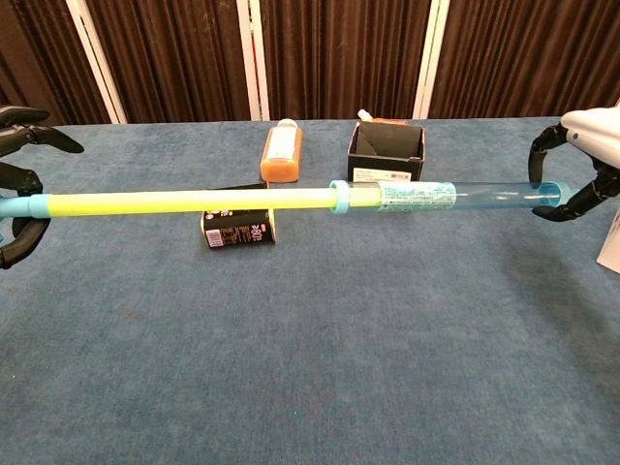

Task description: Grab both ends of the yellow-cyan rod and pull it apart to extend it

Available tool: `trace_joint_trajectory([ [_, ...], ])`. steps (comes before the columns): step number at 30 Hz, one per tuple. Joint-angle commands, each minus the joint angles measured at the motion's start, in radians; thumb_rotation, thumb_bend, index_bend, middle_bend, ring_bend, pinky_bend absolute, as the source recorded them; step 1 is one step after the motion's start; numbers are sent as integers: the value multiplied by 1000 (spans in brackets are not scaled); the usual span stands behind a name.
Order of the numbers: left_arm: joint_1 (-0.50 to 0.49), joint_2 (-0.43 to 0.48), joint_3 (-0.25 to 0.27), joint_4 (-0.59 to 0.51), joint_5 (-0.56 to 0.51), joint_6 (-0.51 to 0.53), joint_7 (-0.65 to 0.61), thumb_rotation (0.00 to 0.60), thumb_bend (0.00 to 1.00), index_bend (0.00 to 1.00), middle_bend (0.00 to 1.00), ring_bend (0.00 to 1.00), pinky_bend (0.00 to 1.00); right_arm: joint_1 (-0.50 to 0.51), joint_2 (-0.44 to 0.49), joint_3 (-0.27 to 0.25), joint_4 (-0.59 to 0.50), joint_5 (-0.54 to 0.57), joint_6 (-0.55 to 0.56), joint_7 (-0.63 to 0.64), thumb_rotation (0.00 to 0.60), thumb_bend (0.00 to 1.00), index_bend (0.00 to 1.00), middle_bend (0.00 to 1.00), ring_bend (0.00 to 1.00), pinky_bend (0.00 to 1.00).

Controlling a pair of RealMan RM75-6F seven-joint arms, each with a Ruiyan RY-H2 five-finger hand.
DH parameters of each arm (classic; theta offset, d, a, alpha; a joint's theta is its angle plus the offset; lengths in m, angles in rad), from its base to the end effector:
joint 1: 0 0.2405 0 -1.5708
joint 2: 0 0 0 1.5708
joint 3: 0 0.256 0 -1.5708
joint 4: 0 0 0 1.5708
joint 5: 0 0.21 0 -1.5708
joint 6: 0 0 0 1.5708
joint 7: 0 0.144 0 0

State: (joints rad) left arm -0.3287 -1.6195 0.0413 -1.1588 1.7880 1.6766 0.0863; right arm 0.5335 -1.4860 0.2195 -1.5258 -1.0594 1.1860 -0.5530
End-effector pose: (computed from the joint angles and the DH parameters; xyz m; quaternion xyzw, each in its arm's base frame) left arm -0.2374 0.2203 0.0294 -0.6846 -0.2002 -0.5290 0.4597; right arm -0.2159 -0.3254 0.0403 0.6619 -0.3560 0.3269 0.5730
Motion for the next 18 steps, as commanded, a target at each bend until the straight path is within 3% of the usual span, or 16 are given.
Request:
trace_joint_trajectory([
  [1,2,3,-2,-4,6,8,6,600,509,701,187,54,158,1,0,0,6,1,3,-4,600,381,916,297,188,105],
  [18,17,17,14,-35,46,26,17,600,509,703,187,54,157,16,-18,22,79,36,10,-15,600,382,916,298,190,105],
])
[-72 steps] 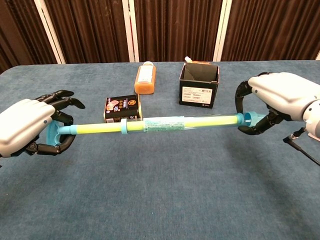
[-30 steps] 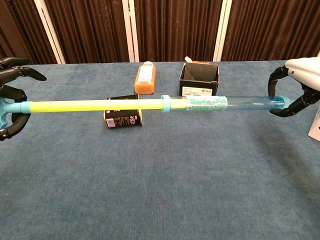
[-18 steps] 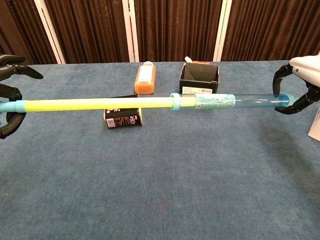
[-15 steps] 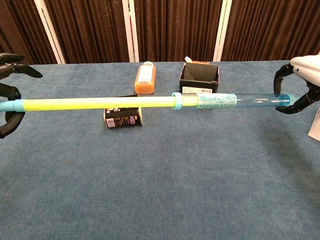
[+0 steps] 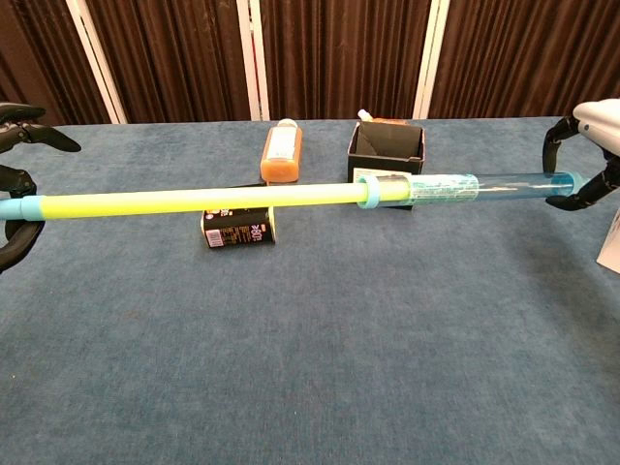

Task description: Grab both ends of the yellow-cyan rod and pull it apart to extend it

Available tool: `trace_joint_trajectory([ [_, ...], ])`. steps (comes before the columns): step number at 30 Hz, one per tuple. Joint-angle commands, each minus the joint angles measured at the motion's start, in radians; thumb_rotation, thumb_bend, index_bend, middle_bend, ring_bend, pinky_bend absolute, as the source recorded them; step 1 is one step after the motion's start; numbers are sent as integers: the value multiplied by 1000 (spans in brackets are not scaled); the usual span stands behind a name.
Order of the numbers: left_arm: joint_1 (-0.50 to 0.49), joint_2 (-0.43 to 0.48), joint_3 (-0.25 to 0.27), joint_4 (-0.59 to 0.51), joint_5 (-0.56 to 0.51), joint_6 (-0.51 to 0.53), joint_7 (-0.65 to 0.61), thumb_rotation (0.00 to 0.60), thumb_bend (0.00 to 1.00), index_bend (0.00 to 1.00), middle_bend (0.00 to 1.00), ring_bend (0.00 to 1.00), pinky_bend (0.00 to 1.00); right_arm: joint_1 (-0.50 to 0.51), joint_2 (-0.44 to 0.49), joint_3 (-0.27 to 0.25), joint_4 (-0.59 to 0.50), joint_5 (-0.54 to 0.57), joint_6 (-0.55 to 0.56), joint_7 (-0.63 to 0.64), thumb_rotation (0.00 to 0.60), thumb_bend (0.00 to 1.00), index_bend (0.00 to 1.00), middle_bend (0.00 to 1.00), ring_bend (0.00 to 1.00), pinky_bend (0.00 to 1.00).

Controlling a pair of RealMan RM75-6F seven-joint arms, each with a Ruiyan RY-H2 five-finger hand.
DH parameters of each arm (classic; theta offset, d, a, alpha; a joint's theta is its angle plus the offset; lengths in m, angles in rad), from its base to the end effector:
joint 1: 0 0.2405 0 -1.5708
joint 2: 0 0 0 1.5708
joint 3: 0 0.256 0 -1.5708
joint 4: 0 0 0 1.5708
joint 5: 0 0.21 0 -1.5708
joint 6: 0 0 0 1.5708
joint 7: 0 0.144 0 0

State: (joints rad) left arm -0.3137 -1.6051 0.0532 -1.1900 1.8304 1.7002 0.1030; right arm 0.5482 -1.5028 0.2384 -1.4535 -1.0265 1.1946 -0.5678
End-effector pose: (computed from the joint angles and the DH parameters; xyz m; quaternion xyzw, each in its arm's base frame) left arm -0.2328 0.2097 0.0322 -0.6864 -0.1920 -0.5386 0.4493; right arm -0.2264 -0.3387 0.0464 0.6473 -0.3451 0.3140 0.6027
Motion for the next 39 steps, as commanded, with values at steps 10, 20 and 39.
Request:
trace_joint_trajectory([
  [10,11,12,7,-18,22,14,6,600,509,702,188,54,158,5,1,15,30,23,-1,8,600,382,916,299,191,105],
  [20,-11,1,-15,4,-5,-44,-4,600,363,409,160,54,157,5,-2,-1,18,12,0,4,600,367,899,291,190,105],
  [39,-1,-77,-12,254,-101,-134,-218,600,189,137,129,54,157,8,-76,-82,93,43,-53,-89,600,249,206,120,130,95],
])
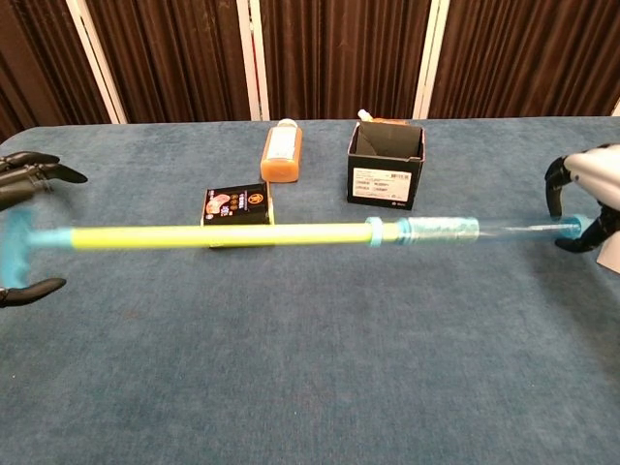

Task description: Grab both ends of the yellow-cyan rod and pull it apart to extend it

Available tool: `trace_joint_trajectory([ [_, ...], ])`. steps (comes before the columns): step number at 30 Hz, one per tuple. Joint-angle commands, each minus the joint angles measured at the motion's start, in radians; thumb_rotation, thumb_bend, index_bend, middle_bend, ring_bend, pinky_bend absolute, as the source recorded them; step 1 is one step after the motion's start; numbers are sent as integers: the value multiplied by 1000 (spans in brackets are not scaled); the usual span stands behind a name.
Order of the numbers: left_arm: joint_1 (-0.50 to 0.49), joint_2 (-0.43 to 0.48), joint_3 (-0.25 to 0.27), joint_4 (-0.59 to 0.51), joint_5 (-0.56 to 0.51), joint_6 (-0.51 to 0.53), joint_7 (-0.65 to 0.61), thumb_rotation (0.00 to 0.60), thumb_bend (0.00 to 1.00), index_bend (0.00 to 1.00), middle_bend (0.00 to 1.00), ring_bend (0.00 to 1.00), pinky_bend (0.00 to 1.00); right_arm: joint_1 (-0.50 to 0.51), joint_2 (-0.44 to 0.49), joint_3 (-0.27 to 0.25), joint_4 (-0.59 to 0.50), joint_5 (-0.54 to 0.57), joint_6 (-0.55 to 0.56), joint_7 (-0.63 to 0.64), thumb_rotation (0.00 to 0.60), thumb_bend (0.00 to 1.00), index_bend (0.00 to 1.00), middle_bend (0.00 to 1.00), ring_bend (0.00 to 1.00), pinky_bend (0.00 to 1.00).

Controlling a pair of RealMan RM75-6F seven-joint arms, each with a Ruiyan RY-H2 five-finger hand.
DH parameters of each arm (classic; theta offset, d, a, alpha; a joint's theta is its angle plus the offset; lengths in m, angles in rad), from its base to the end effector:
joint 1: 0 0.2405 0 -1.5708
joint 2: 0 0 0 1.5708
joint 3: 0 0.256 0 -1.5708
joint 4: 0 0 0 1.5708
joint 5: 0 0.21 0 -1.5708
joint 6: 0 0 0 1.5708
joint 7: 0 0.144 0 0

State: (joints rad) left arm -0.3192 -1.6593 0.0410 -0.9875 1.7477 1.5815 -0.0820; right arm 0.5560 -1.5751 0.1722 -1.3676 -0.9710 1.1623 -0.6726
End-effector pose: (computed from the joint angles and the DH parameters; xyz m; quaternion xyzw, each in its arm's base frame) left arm -0.2724 0.2311 0.0168 -0.7028 -0.2514 -0.4902 0.4501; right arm -0.2454 -0.3288 0.0145 0.6815 -0.3348 0.2394 0.6051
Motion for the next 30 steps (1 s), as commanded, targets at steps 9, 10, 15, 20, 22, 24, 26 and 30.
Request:
trace_joint_trajectory([
  [9,4,-44,-2,115,-46,-50,-91,600,156,117,111,54,157,-8,33,-37,-47,-64,-67,106,600,0,2,55,109,81],
  [10,4,-42,-4,113,-49,-50,-94,600,156,117,110,54,157,-11,41,-39,-60,-73,-63,116,600,0,1,51,108,81],
  [15,12,10,-29,34,-82,-46,-87,600,155,117,95,54,157,-40,105,-49,-150,-162,4,165,600,0,0,36,98,73],
  [20,38,146,-54,-185,-142,-54,-14,600,134,108,89,54,157,-102,196,-70,-262,-282,127,236,600,0,0,16,77,47],
  [22,59,213,-65,-290,-183,-59,55,600,119,94,82,54,156,-139,234,-89,-295,-326,180,266,600,0,0,4,55,18],
  [24,79,276,-72,-398,-224,-64,116,600,109,84,82,54,155,-180,272,-117,-315,-360,228,293,600,0,0,0,27,1],
  [26,104,340,-81,-511,-271,-61,165,600,104,78,95,54,154,-231,312,-149,-327,-390,278,334,600,0,0,0,9,0],
  [30,138,393,-90,-611,-323,-40,227,600,96,60,87,54,152,-316,363,-189,-314,-408,357,417,600,0,0,0,0,0],
])
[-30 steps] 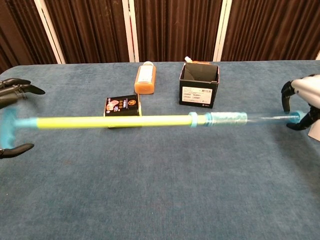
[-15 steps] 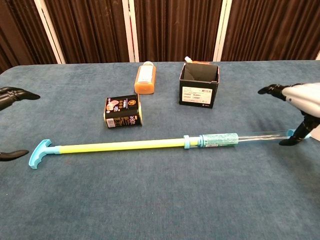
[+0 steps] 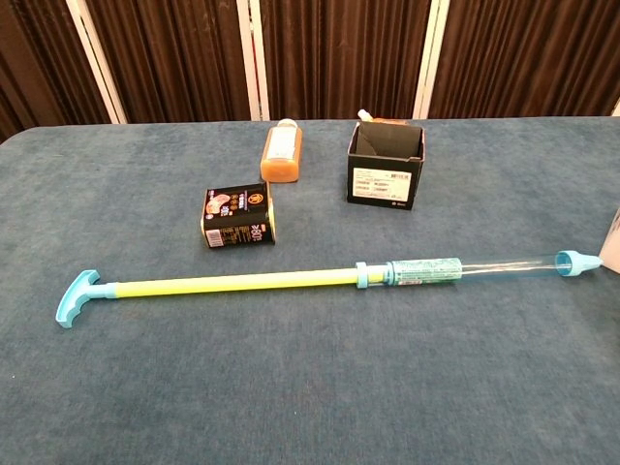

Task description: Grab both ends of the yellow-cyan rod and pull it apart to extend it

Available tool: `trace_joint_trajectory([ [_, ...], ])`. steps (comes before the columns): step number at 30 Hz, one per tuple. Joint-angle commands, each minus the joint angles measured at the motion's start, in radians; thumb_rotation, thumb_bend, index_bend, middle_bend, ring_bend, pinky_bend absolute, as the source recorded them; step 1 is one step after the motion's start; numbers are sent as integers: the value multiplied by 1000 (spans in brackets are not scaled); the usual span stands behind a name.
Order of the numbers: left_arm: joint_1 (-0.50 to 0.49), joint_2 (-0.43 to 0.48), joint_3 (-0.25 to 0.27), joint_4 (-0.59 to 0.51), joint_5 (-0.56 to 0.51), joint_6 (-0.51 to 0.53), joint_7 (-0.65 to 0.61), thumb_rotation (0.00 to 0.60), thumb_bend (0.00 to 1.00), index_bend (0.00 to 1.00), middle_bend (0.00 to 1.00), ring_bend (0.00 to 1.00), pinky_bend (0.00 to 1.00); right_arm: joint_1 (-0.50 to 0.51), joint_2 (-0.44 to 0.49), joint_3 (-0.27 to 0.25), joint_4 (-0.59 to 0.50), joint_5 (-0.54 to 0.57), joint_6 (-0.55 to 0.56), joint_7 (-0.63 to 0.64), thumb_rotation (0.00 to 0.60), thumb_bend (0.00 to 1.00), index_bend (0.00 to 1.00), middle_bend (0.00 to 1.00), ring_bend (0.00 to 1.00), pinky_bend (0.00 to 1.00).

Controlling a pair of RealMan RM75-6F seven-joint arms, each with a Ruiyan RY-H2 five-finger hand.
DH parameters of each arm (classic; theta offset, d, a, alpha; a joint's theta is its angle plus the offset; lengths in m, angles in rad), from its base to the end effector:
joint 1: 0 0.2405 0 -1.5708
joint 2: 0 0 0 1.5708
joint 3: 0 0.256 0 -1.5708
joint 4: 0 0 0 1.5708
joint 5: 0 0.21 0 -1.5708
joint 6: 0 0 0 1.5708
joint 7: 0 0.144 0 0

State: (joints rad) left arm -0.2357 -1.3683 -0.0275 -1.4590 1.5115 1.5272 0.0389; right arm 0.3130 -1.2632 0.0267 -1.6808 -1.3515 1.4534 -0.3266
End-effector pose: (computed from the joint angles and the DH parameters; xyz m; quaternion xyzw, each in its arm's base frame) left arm -0.2810 0.2212 0.0929 -0.6110 -0.3533 -0.4540 0.5438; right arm -0.2576 -0.2364 0.1053 0.6398 -0.3384 0.3725 0.5808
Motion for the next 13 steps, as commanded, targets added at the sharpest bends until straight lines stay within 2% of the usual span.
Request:
trace_joint_trajectory([
  [1,62,110,-20,-155,-90,21,119,600,96,60,83,54,152,-95,61,-52,8,-31,86,94,600,0,0,0,0,0],
  [4,86,127,-5,-182,-84,43,143,600,95,57,61,54,153,-149,82,-66,42,-29,126,163,600,0,0,0,0,0],
  [8,104,153,19,-188,-71,38,129,600,95,53,51,54,153,-180,115,-55,37,-16,153,207,600,0,0,0,0,0],
  [13,110,172,17,-182,-38,53,80,600,95,53,52,54,153,-192,147,-60,11,-17,129,214,600,0,0,0,0,0],
])
